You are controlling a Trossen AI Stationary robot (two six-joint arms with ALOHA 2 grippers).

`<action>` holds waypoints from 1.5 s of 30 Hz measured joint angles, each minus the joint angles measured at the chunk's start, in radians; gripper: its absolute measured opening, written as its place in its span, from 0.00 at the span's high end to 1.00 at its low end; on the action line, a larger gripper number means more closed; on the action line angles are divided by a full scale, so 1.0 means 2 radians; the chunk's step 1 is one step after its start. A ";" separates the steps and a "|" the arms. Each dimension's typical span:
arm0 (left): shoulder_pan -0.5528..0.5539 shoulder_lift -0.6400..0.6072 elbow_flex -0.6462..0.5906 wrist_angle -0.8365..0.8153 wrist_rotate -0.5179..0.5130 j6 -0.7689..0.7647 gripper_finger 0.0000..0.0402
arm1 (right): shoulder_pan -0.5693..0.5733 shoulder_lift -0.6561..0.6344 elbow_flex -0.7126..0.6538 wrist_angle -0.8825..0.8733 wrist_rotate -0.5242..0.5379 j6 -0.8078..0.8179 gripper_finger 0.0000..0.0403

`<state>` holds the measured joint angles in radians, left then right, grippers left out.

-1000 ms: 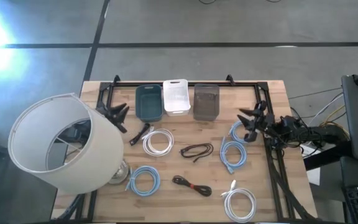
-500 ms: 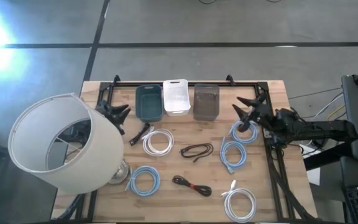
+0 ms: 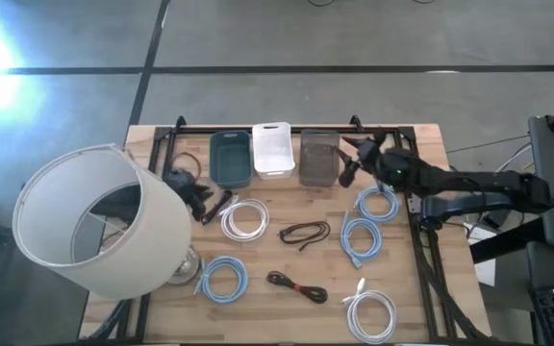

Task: Pick & Place USB Port
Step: Put the top left black USB cable into the blue bin

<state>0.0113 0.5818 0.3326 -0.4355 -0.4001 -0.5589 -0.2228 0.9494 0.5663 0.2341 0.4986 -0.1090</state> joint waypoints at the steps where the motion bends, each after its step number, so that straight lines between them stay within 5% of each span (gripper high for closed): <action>1: 0.000 0.009 0.000 0.001 0.021 -0.011 0.73 | -0.003 0.013 0.009 0.001 0.000 0.004 0.58; 7: 0.000 0.063 -0.010 -0.006 0.093 -0.058 0.73 | -0.008 0.086 0.049 0.000 0.001 0.010 0.60; 17: 0.000 0.119 -0.036 0.010 0.090 -0.062 0.73 | -0.008 0.157 0.084 0.000 -0.003 0.028 0.66; 30: 0.000 0.120 -0.038 0.053 0.094 -0.057 0.73 | -0.008 0.159 0.094 0.001 -0.004 0.027 0.68; 45: -0.001 0.190 -0.060 0.062 0.076 -0.065 0.73 | -0.008 0.159 0.092 0.000 -0.004 0.027 0.69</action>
<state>0.0101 0.9611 0.2131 -0.3115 -0.2489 -0.6887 -0.2386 1.2671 0.7513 0.2342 0.4896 -0.0551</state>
